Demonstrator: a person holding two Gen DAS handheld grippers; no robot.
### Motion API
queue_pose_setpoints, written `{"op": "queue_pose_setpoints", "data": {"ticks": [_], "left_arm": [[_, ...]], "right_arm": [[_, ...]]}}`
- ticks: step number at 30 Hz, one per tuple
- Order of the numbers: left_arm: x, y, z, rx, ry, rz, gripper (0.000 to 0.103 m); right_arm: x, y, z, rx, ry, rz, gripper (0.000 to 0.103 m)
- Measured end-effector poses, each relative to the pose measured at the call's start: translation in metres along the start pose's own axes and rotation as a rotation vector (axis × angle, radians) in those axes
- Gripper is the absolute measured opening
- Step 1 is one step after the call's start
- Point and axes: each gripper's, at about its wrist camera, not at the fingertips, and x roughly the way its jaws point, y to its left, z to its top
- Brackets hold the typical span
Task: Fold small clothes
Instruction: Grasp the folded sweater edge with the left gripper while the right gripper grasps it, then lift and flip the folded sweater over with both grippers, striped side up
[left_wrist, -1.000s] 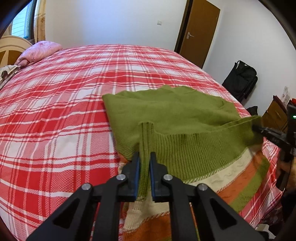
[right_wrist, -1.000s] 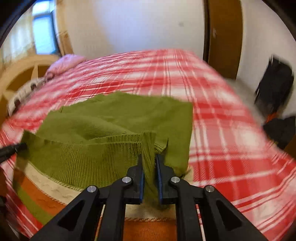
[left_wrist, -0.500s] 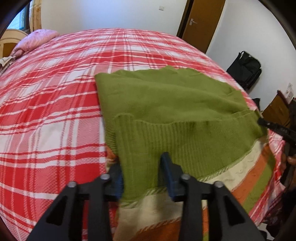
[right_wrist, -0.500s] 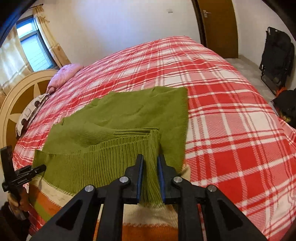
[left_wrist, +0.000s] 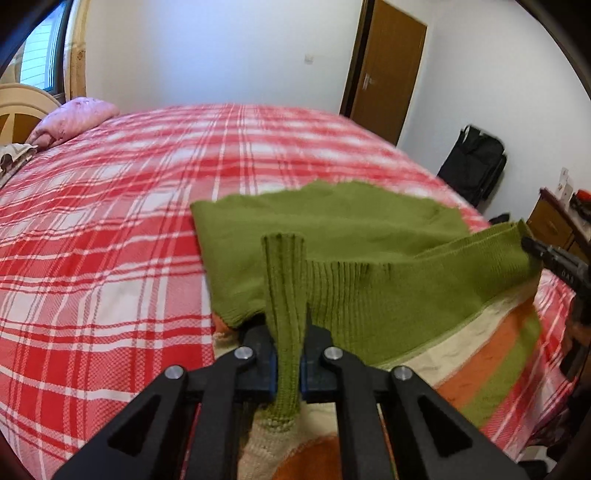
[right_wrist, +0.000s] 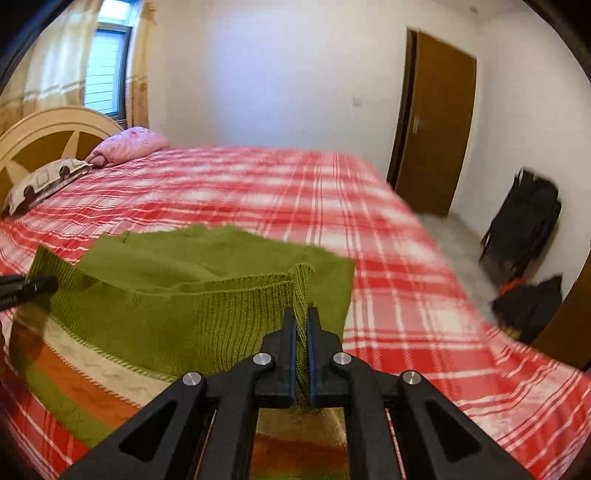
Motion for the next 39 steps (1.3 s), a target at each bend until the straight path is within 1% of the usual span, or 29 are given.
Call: {"op": "queue_pose_setpoints", "data": {"ticks": [3,5,7,9,13,15,17,19,22,24,25,27,29,30,31,32,34,35,36,37,38,39], "left_arm": [[-0.008,-0.004,0.009,-0.003,-0.015,0.002,0.008],[-0.014,-0.002,0.017,-0.015,-0.034,-0.011,0.008],[-0.017,0.0,0.026,-0.026,-0.049,-0.011,0.008],[-0.016,0.004,0.036,-0.042,-0.064,-0.005,0.008],[-0.002,0.013,0.061,-0.075,-0.067,0.025,0.008],[0.006,0.016,0.072,-0.08,-0.071,0.039,0.008],[0.022,0.022,0.091,-0.098,-0.072,0.059,0.008],[0.036,0.026,0.103,-0.101,-0.072,0.071,0.008],[0.064,0.027,0.12,-0.096,-0.07,0.116,0.008],[0.091,0.03,0.127,-0.099,-0.054,0.159,0.008],[0.099,0.03,0.128,-0.103,-0.044,0.171,0.008],[0.124,0.034,0.125,-0.113,-0.001,0.209,0.008],[0.149,0.036,0.117,-0.105,0.068,0.251,0.009],[0.161,0.039,0.112,-0.108,0.115,0.264,0.013],[0.164,0.039,0.111,-0.108,0.133,0.27,0.015],[0.163,0.039,0.112,-0.104,0.128,0.28,0.019],[0.165,0.036,0.112,-0.09,0.134,0.296,0.023],[0.166,0.033,0.11,-0.077,0.136,0.319,0.025],[0.165,0.03,0.11,-0.062,0.133,0.345,0.028],[0.166,0.027,0.11,-0.05,0.133,0.372,0.036],[0.166,0.026,0.11,-0.044,0.135,0.397,0.041],[0.166,0.027,0.11,-0.045,0.137,0.425,0.053]], "right_arm": [[-0.015,0.005,0.014,-0.032,-0.065,-0.042,0.004],[-0.02,0.004,0.028,-0.034,-0.103,-0.053,0.004],[-0.019,0.004,0.037,-0.044,-0.12,-0.061,0.004],[-0.01,0.004,0.047,-0.061,-0.129,-0.073,0.004],[0.015,0.006,0.067,-0.085,-0.131,-0.091,0.004],[0.036,0.005,0.078,-0.1,-0.132,-0.121,0.004],[0.056,0.001,0.087,-0.09,-0.128,-0.137,0.004],[0.078,-0.002,0.095,-0.074,-0.121,-0.156,0.004],[0.118,-0.006,0.103,-0.067,-0.098,-0.201,0.004],[0.143,-0.006,0.101,-0.065,-0.074,-0.225,0.004],[0.157,-0.007,0.098,-0.068,-0.057,-0.234,0.004],[0.186,-0.007,0.087,-0.083,0.0,-0.249,0.004],[0.207,-0.007,0.073,-0.081,0.07,-0.256,0.004],[0.218,-0.006,0.067,-0.075,0.123,-0.264,0.004],[0.224,-0.006,0.065,-0.082,0.161,-0.275,0.004],[0.228,-0.003,0.065,-0.1,0.183,-0.284,0.004],[0.23,0.002,0.062,-0.133,0.197,-0.302,0.004],[0.23,0.004,0.061,-0.146,0.202,-0.311,0.004],[0.231,0.005,0.06,-0.153,0.211,-0.314,0.005],[0.234,0.006,0.059,-0.162,0.23,-0.318,0.005],[0.238,0.005,0.061,-0.167,0.242,-0.321,0.005],[0.243,0.007,0.061,-0.173,0.254,-0.322,0.005]]}}
